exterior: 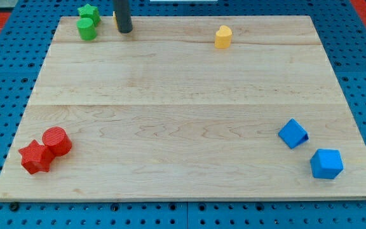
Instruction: Slide the heart to the bottom right of the green circle
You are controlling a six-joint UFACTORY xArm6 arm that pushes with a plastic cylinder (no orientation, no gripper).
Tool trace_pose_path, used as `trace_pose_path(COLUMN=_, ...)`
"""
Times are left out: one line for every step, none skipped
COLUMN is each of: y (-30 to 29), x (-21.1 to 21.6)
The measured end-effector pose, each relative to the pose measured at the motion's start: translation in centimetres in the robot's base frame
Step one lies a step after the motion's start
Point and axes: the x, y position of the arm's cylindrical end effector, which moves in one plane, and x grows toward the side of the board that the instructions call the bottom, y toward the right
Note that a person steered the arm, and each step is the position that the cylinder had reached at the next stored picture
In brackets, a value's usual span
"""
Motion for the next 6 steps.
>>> trace_pose_path(y=8.1, x=1.6)
trace_pose_path(y=18.4, x=8.4)
trace_pose_path(y=29.1, x=7.8)
trace_pose_path(y=27.2, x=0.8)
trace_pose_path(y=17.4, x=-0.9)
trace_pose_path(y=7.6, x=-0.3)
